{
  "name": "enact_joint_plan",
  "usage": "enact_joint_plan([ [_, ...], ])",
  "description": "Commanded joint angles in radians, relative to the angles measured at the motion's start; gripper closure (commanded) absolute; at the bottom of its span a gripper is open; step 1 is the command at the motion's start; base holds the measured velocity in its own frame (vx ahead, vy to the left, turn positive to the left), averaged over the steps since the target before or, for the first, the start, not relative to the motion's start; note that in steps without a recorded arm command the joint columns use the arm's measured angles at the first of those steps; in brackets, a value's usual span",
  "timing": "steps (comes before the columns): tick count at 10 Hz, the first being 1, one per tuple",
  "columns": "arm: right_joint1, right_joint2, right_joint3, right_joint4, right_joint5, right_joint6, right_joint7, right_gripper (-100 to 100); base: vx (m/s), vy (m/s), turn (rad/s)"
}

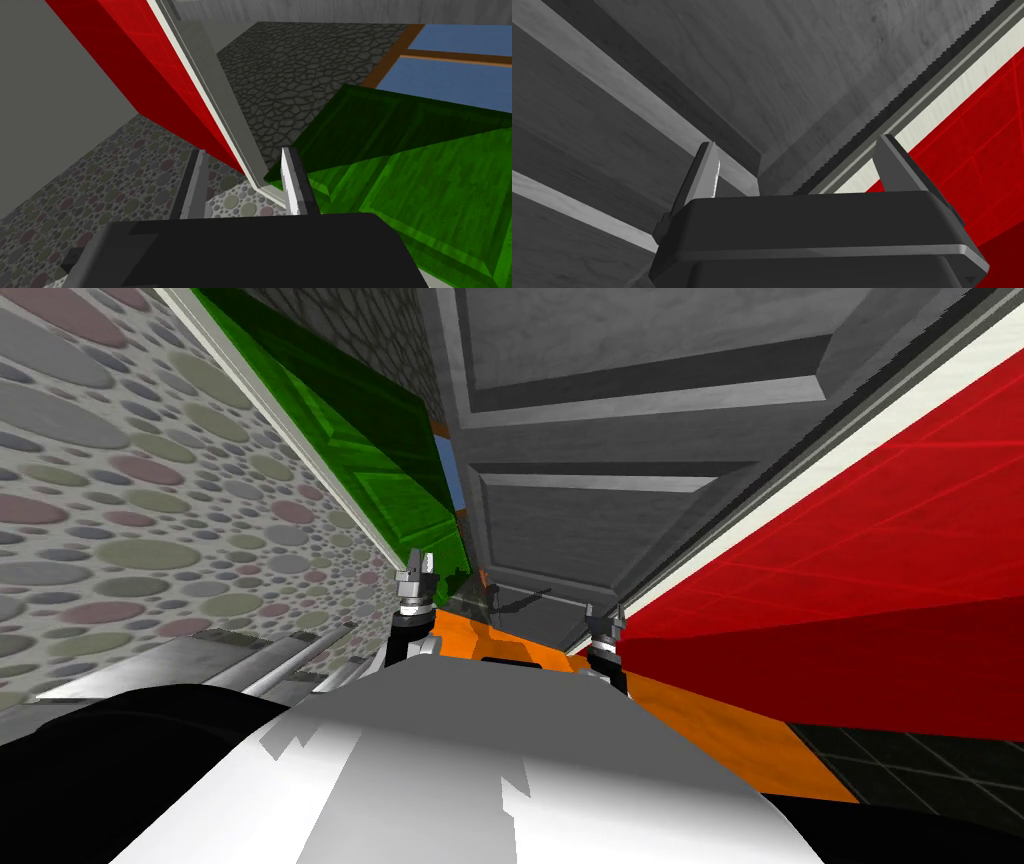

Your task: Push the door open

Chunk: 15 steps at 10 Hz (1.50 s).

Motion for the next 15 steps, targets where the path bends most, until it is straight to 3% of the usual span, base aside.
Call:
enact_joint_plan([
  [1,-0.006,-0.002,0.0,0.03,-0.021,-0.017,-0.026,-100,0.045,0.062,0.151],
  [15,-0.038,0.017,0.0,0.267,-0.216,-0.146,-0.246,-100,0.033,0.089,0.173],
])
